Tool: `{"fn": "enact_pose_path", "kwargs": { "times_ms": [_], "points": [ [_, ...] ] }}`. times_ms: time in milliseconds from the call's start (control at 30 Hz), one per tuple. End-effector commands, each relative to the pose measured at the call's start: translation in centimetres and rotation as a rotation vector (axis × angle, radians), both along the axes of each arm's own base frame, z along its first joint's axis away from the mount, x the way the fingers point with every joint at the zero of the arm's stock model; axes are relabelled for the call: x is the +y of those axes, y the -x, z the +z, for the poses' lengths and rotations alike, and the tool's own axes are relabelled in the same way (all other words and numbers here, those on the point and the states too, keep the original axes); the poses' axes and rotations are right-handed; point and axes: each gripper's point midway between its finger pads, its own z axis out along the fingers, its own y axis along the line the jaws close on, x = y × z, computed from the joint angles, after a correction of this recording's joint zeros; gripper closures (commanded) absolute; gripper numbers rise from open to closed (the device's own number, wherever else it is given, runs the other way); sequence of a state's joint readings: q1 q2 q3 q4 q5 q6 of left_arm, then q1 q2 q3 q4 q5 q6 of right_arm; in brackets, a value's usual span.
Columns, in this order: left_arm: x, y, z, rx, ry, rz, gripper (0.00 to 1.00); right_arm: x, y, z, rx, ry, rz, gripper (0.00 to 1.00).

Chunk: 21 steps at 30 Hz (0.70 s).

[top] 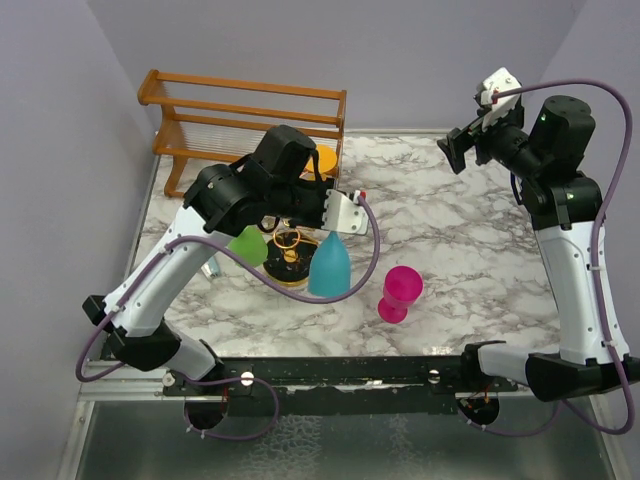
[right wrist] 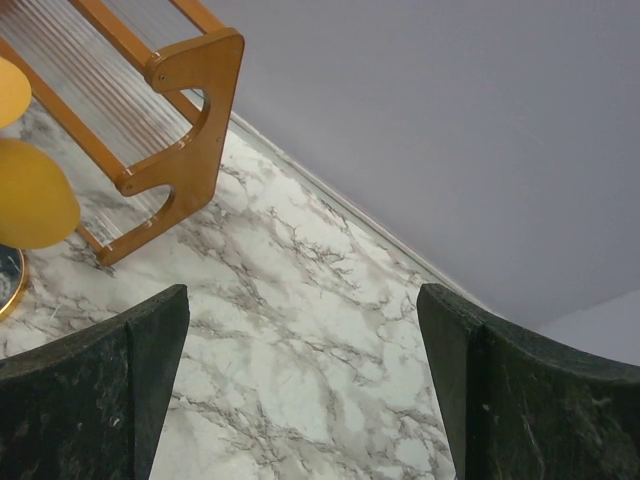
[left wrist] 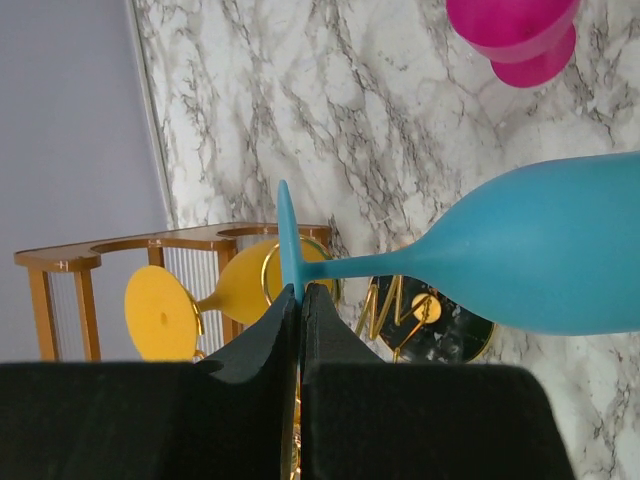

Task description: Place the wine glass upside down on the wine glass rack

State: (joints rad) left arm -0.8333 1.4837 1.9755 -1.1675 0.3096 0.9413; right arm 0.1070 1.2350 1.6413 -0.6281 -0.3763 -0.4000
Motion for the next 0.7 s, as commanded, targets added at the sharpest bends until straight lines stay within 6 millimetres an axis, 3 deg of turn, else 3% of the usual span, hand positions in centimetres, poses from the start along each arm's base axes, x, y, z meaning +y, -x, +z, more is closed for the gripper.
{"fn": "enact_pose_path", "kwargs": {
  "times_ms": [0,167,667],
  "points": [
    [1.5,1.1,0.7,-0.077,-0.028,-0.060,1.00,0.1,0.0,0.6,-0.029,0.003,0.018,0.04],
    [1.5,0.9,1.8,-0.105,-0.004,-0.046,1.00,0.1,0.0,0.3,-0.024,0.004,0.018,0.04],
    [3.1,-1.6,1.6,-0.211,-0.090,0.044,1.00,0.0,0.1,-0.1,-0.024,0.013,0.015,0.04]
  ]
}}
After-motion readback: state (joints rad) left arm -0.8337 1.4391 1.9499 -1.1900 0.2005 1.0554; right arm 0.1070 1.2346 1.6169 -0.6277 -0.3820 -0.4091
